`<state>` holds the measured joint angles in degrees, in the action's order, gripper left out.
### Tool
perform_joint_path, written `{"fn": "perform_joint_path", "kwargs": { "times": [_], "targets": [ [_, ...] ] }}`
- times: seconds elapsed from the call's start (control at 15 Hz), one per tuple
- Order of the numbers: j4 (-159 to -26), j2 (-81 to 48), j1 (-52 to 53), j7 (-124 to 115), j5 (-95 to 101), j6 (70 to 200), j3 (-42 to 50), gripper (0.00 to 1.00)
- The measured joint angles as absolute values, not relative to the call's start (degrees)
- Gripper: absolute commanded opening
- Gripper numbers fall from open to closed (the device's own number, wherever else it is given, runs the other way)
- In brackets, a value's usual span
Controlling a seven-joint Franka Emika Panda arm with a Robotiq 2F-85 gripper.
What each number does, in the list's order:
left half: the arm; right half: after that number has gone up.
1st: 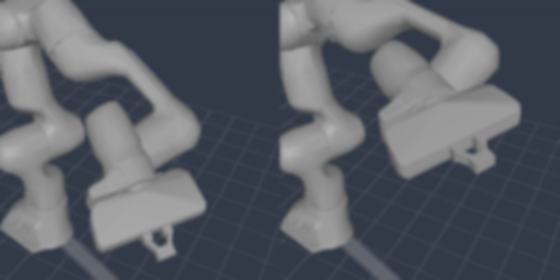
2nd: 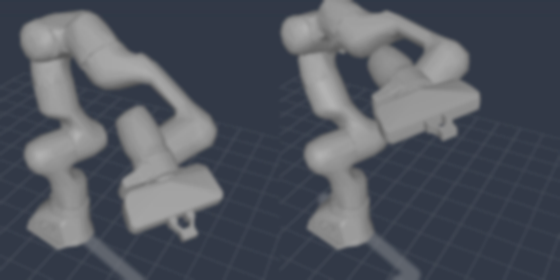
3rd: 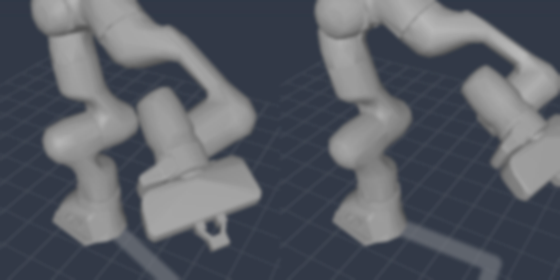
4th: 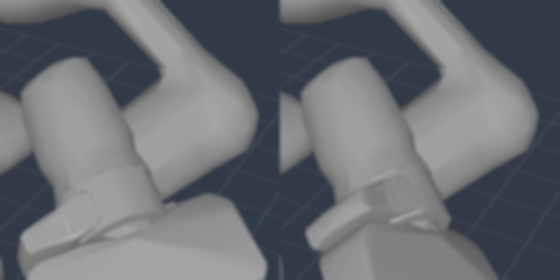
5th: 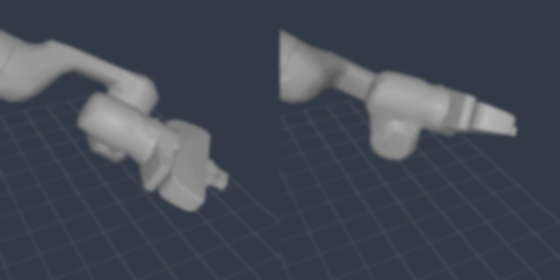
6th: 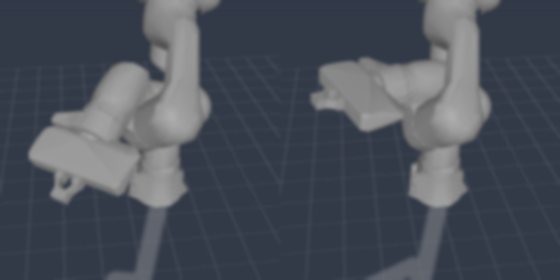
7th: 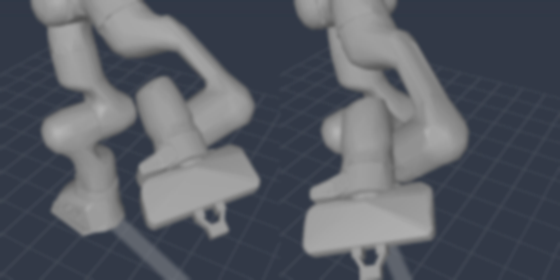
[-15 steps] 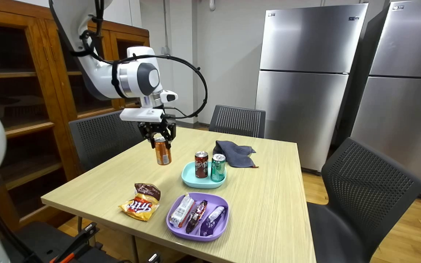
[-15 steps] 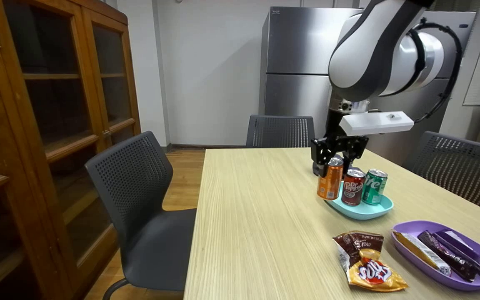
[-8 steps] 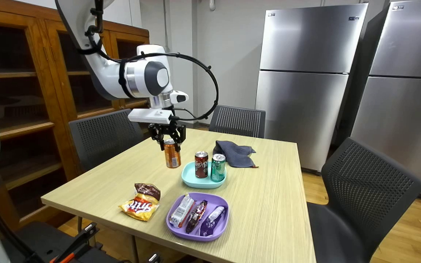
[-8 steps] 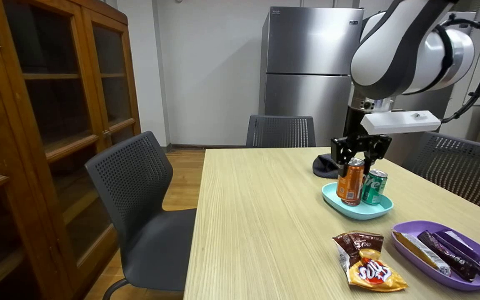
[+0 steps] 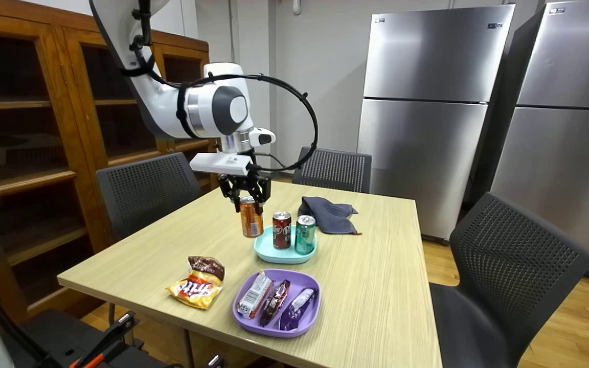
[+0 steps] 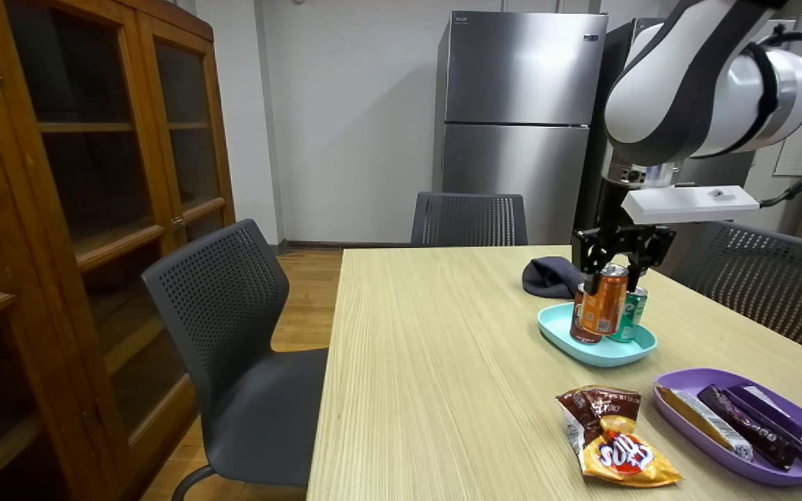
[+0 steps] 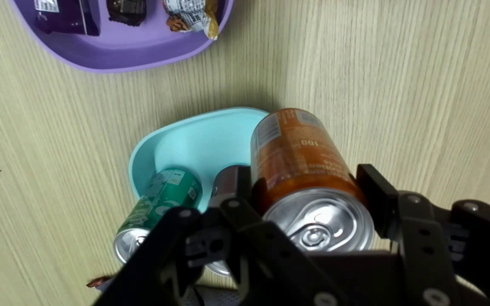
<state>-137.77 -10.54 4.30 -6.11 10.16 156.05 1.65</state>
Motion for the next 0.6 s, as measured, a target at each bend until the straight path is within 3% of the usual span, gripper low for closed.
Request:
{"fn": "perform_joint_path", "kwargs": {
  "times": [0.6],
  "targets": [
    [-137.77, -10.82, 2.38, -4.67, 7.00, 156.05, 1.72, 0.38]
  ]
}}
